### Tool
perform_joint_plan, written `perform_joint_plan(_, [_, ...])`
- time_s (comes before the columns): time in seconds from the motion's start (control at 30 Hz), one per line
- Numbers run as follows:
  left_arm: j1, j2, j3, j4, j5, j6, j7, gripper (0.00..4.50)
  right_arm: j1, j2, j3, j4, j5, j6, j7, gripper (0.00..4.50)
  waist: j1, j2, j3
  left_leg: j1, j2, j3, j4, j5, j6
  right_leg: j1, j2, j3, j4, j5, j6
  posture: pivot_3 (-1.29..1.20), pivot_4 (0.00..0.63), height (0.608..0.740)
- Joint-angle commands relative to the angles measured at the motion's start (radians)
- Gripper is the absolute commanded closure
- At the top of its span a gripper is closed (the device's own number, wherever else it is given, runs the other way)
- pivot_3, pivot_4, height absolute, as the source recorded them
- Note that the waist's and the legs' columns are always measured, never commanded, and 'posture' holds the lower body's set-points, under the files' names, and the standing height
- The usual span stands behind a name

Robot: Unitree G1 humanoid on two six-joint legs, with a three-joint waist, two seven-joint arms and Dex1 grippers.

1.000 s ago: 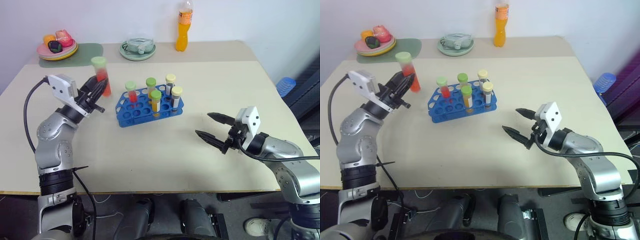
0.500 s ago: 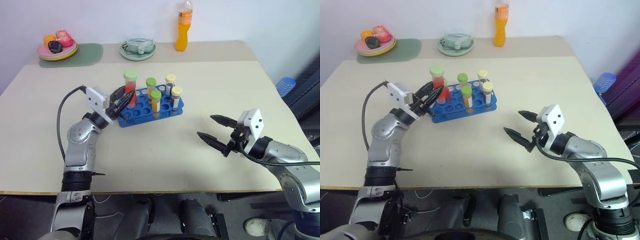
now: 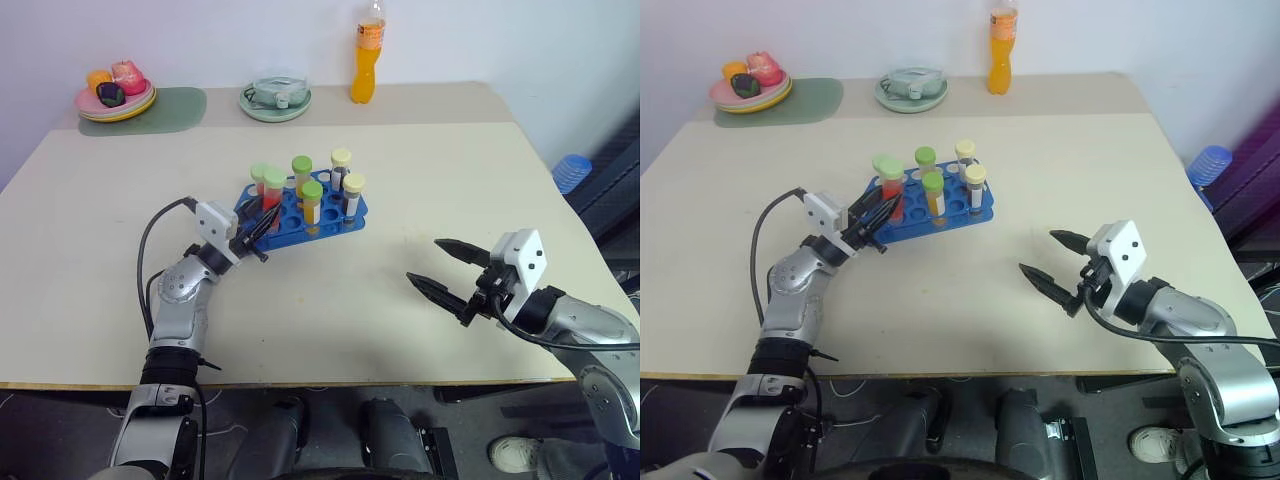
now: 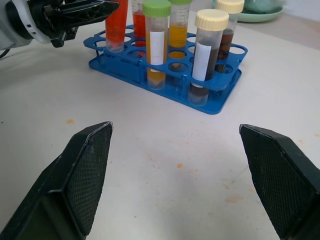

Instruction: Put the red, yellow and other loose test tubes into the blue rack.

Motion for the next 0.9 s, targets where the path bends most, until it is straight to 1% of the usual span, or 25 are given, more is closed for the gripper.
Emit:
perform_joint_plan(0.03, [0.002,-0.013,-0.026,0.054,0.008,-0.014,-0.016,3.84,0.008,-0.006,-0.030,-0.052,0.026,0.004,-0.012,0.31,0.000,0.000,0.000,0.000,0.000,0.000,0.000,0.000,0.000,0.000,0.000,0.000,0.000,0.000,0.000,0.00,0.150,0.740])
perform_joint_plan(0.27, [-0.047,-0.021,-0.023,0.184,0.029,-0.087,-0.003,3.84,0.018,-0.015,-0.046,-0.066,0.038,0.016,-0.021,0.31,0.000,0.000,-0.001,0.000,0.000,0.000,0.000,0.000,0.000,0.001,0.000,0.000,-0.001,0.000,0.000,0.00,0.150,0.740])
perform_joint_plan(0.43, [-0.037,-0.017,-0.043,0.214,0.037,-0.144,-0.039,3.84,0.015,-0.019,-0.051,-0.064,0.039,0.018,-0.022,0.31,0.001,0.001,-0.001,0.000,0.000,0.000,0.000,0.000,0.000,0.001,0.000,0.000,-0.001,0.000,0.000,0.00,0.150,0.740])
perform_joint_plan(0.53, [-0.039,-0.016,-0.029,0.245,0.018,-0.154,-0.054,3.84,0.009,-0.017,-0.045,-0.061,0.036,0.016,-0.024,0.31,0.001,0.001,-0.001,0.000,0.000,0.000,0.000,0.000,0.001,0.001,0.000,0.000,-0.001,0.000,0.000,0.00,0.150,0.740])
perform_joint_plan(0.6, [-0.038,-0.018,-0.022,0.248,-0.021,-0.129,-0.095,3.84,0.006,-0.016,-0.040,-0.059,0.034,0.014,-0.024,0.31,0.001,0.001,-0.001,0.000,0.000,0.000,0.000,0.000,0.001,0.001,0.000,0.000,-0.001,0.000,0.000,0.00,0.150,0.740])
perform_joint_plan(0.83, [-0.052,-0.020,0.002,0.252,-0.013,-0.154,-0.040,0.25,-0.021,-0.013,-0.020,-0.041,0.028,0.012,-0.020,0.31,-0.001,0.000,-0.001,0.001,0.000,0.000,0.000,0.000,0.001,0.001,0.000,0.000,-0.001,0.000,0.000,0.00,0.150,0.740])
perform_joint_plan(0.87, [-0.050,-0.020,0.004,0.244,-0.022,-0.146,-0.044,0.03,-0.028,-0.010,-0.013,-0.036,0.026,0.011,-0.020,0.31,-0.002,0.000,-0.001,0.001,0.000,0.000,0.000,0.000,0.001,0.001,0.000,0.000,-0.001,0.000,0.000,0.00,0.150,0.740])
perform_joint_plan(0.9, [-0.044,-0.019,0.003,0.236,-0.020,-0.144,-0.040,0.03,-0.030,-0.010,-0.010,-0.030,0.023,0.007,-0.017,0.31,-0.002,0.000,-0.001,0.001,0.000,0.000,0.000,0.000,0.001,0.001,0.000,0.000,-0.001,0.000,0.000,0.00,0.150,0.740])
